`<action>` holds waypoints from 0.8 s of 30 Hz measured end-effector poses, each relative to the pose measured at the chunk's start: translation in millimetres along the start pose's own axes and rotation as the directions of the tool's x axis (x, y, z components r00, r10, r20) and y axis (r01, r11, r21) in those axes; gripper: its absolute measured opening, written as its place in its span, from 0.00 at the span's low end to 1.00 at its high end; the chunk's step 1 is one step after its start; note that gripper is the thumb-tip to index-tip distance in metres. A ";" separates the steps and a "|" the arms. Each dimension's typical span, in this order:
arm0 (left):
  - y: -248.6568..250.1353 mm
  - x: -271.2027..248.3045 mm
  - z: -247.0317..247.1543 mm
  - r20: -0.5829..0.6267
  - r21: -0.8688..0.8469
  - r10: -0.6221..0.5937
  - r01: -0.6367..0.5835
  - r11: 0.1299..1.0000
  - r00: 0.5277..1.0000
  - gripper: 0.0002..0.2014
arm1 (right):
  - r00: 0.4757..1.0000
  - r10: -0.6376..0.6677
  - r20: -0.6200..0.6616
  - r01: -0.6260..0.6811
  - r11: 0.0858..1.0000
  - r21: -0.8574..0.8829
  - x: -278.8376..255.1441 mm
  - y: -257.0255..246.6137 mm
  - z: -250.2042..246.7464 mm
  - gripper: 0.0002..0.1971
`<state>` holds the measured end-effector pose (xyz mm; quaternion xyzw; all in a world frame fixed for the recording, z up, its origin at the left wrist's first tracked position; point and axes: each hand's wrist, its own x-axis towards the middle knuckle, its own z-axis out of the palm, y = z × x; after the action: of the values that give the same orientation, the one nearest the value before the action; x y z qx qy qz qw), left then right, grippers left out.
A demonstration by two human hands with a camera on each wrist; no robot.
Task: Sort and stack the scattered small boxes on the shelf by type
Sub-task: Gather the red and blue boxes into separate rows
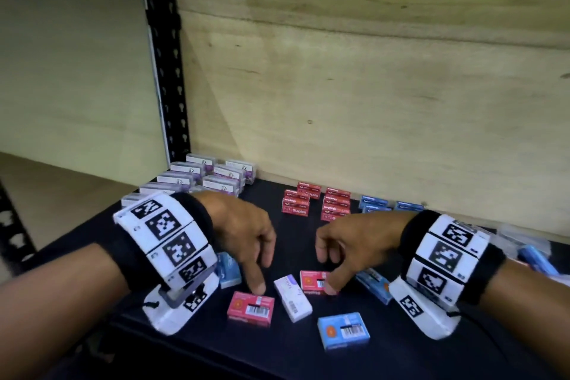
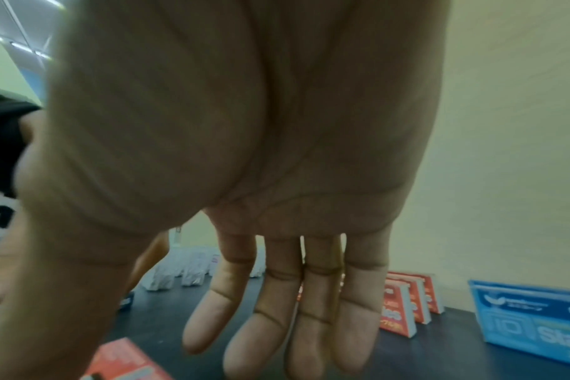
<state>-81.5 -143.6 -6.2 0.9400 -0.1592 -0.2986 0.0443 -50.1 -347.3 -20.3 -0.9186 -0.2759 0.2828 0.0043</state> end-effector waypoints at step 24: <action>-11.3 -17.1 16.3 -0.065 -0.050 0.053 -0.056 0.997 0.997 0.11 | 0.998 0.004 -0.055 -0.010 0.994 -0.106 -4.1 -0.1 -1.6 0.14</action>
<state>-101.0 -127.1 -12.2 0.9428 -0.1755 -0.2714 0.0818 -52.2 -349.1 -16.8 -0.9259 -0.2870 0.2427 -0.0379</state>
